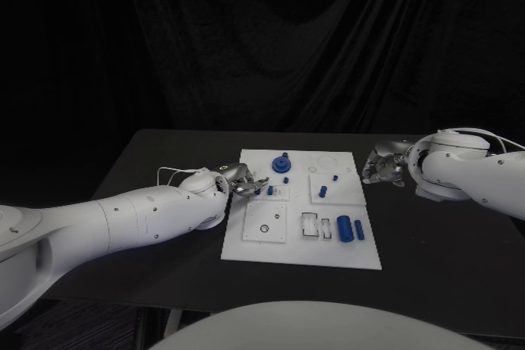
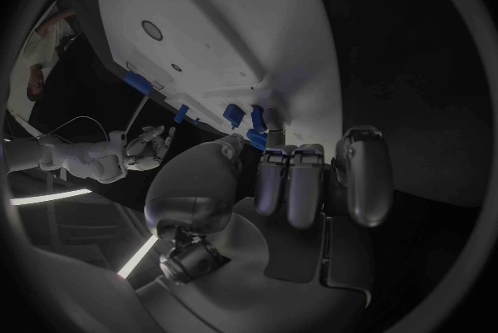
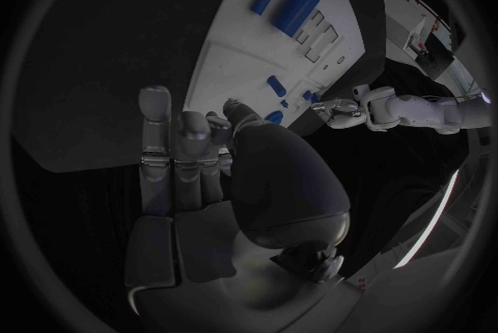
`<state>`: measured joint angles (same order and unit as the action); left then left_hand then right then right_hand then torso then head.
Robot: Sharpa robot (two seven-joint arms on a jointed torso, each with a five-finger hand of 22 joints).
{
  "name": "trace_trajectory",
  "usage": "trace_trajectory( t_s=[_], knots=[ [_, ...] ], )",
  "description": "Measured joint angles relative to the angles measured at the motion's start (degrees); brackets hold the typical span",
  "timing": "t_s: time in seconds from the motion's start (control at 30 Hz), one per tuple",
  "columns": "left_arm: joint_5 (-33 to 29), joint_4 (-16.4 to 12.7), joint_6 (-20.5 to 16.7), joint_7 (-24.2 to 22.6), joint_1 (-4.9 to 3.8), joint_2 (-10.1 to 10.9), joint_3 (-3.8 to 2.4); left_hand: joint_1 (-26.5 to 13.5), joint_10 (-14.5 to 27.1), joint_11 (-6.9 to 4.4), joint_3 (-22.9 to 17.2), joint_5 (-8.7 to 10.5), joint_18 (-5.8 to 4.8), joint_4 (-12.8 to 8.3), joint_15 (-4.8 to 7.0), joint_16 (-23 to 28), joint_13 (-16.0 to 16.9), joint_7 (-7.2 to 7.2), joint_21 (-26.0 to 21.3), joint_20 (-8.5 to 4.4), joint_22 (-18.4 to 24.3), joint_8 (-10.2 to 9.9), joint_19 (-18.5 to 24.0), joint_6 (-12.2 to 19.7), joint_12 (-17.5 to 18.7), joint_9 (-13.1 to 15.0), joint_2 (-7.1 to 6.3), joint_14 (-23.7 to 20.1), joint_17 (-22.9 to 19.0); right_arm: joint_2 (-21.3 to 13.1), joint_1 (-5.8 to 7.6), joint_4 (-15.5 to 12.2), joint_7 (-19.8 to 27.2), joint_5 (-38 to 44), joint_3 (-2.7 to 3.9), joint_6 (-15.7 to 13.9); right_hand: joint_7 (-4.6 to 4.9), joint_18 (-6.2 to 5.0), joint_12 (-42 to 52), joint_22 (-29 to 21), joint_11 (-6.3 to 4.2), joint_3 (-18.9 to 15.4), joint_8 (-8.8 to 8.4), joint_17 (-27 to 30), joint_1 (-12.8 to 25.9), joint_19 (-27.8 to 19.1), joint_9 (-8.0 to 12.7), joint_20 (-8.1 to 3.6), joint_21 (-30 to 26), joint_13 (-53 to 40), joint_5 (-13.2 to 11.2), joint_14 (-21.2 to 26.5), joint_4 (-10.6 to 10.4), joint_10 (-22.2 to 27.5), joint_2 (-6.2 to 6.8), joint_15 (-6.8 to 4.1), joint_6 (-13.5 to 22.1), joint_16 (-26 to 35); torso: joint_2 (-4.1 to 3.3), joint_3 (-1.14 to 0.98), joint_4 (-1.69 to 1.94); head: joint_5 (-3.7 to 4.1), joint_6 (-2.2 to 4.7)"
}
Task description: Assemble the parts on the task board
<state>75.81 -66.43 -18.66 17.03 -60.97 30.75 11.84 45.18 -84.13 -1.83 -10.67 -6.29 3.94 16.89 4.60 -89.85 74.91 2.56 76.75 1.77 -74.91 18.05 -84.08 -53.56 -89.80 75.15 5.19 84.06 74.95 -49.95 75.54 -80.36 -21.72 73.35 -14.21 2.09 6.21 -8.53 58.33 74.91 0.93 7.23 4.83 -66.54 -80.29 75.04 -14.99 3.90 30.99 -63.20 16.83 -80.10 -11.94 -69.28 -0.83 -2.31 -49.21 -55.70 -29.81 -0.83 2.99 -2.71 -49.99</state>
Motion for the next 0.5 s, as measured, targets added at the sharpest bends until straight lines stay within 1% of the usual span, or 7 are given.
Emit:
trace_trajectory(
  t_s=[0.07, 0.2, 0.23, 0.3, 0.37, 0.47, 0.5],
  knots=[
    [0.00, 0.03, -0.03, -0.28, 0.01, 0.11, 0.00, -0.41, 0.00, 0.00, 0.30, -0.11, 0.01, 0.01, 0.00, 0.00, 0.00, 0.00, -0.30, 0.00, 0.00, -0.30, 0.00, 0.00, 0.00, 0.00, 0.41, 0.00, 0.00, 0.00, 0.00, 0.00, -0.01, 0.00, 0.00, 0.05, 0.00, 0.00, 0.00, 0.00, 0.00, 0.14, 0.00, 0.00, 0.00, 0.00, 0.00, 0.00, 0.00, 0.03, 0.00, 0.00, -0.14, 0.00, 0.00, 0.00, 0.00, 0.00, -0.01, 0.00, 0.00, -0.02, 0.00],
    [0.00, 0.16, -0.21, -1.11, 0.06, 0.35, 0.01, -1.81, 0.00, 0.00, 1.11, -0.88, 0.00, 0.02, 0.00, 0.00, 0.00, -0.10, -0.30, 0.00, 0.00, -0.36, 0.00, -0.52, 0.00, -0.03, 1.81, 0.00, 0.00, 0.00, 0.00, 0.01, -0.04, 0.00, 0.00, 0.13, 0.20, 0.00, 0.00, 0.00, 0.00, 0.14, 0.00, 0.00, 0.00, 0.00, 0.00, 0.00, 0.00, 0.03, 0.00, 0.00, -0.14, 0.00, 0.00, 0.00, -0.20, 0.00, -0.02, 0.01, 0.00, -0.02, 0.00],
    [0.00, 0.20, -0.28, -1.37, 0.07, 0.42, 0.03, -2.54, 0.00, 0.00, 1.70, -1.68, 0.00, 0.06, 0.00, 0.00, 0.00, -0.09, -0.30, 0.00, 0.00, -0.55, 0.00, -0.95, 0.00, -0.12, 2.58, 0.00, 0.00, 0.00, 0.00, 0.01, -0.04, 0.00, 0.01, 0.14, 0.20, 0.01, 0.01, 0.00, 0.00, 0.14, 0.00, 0.00, 0.00, 0.00, 0.00, 0.00, 0.00, 0.03, 0.00, 0.00, -0.14, 0.00, 0.00, 0.00, -0.20, 0.00, -0.02, 0.01, 0.01, -0.02, 0.00],
    [0.00, 0.28, -0.50, -2.01, 0.14, 0.61, 0.07, -3.00, 0.00, 0.00, 2.29, -3.21, 0.00, 0.10, 0.00, 0.00, 0.00, -0.10, -0.30, 0.00, 0.00, -0.52, 0.00, -1.14, 0.00, -0.18, 4.60, 0.00, 0.00, -0.01, 0.00, 0.01, -0.06, 0.00, 0.02, 0.17, 0.20, 0.00, 0.01, 0.00, 0.00, 0.14, 0.00, 0.00, 0.00, 0.00, 0.00, 0.00, 0.00, 0.03, 0.00, 0.00, -0.14, 0.00, 0.00, 0.00, -0.20, 0.00, -0.04, 0.02, 0.02, 0.01, 0.00],
    [0.00, 0.39, -0.65, -2.67, 0.22, 0.80, 0.11, -3.11, 0.00, 0.00, 2.54, -4.16, 0.00, 0.01, 0.00, 0.00, 0.00, -0.10, -0.30, 0.00, 0.00, -0.07, 0.00, -1.14, 0.00, -0.30, 6.19, 0.00, 0.00, -0.01, 0.00, 0.01, -0.07, 0.00, 0.02, 0.20, 0.20, 0.01, 0.01, 0.00, 0.00, 0.14, 0.00, 0.00, 0.00, 0.00, 0.00, 0.00, -0.01, 0.03, 0.00, 0.00, -0.14, 0.00, 0.00, 0.00, -0.20, 0.00, -0.05, 0.02, 0.04, 0.02, 0.00],
    [0.00, 0.55, -0.70, -3.62, 0.31, 0.99, 0.17, -2.77, 0.00, 0.00, 3.00, -5.56, 0.00, 0.01, 0.00, 0.00, 0.00, -0.10, -0.30, 0.00, 0.00, 0.14, 0.00, -1.13, 0.00, -0.38, 7.97, 0.00, -0.01, -0.01, 0.00, 0.02, -0.08, 0.00, 0.02, 0.23, 0.20, 0.01, 0.01, 0.02, 0.00, 0.30, 0.00, 0.00, 0.00, 0.00, 0.00, 0.00, -0.23, 0.03, 0.00, 0.00, -0.30, 0.00, 0.00, 0.00, -0.20, 0.00, -0.05, 0.02, 0.06, 0.05, 0.00],
    [0.00, 0.61, -0.70, -3.88, 0.32, 1.01, 0.18, -2.48, 0.00, 0.00, 3.00, -5.89, 0.00, 0.01, 0.00, 0.00, 0.00, -0.10, -0.30, 0.00, 0.00, 0.36, 0.00, -1.13, 0.00, -0.37, 8.36, 0.00, -0.01, 0.00, 0.00, 0.02, -0.09, 0.00, 0.02, 0.24, 0.20, 0.01, 0.01, 0.04, 0.00, 0.45, 0.00, 0.00, 0.00, 0.00, 0.00, 0.00, -0.23, 0.03, 0.00, 0.00, -0.15, 0.00, 0.00, 0.00, -0.20, 0.00, -0.05, 0.02, 0.06, 0.05, 0.00]
  ],
)
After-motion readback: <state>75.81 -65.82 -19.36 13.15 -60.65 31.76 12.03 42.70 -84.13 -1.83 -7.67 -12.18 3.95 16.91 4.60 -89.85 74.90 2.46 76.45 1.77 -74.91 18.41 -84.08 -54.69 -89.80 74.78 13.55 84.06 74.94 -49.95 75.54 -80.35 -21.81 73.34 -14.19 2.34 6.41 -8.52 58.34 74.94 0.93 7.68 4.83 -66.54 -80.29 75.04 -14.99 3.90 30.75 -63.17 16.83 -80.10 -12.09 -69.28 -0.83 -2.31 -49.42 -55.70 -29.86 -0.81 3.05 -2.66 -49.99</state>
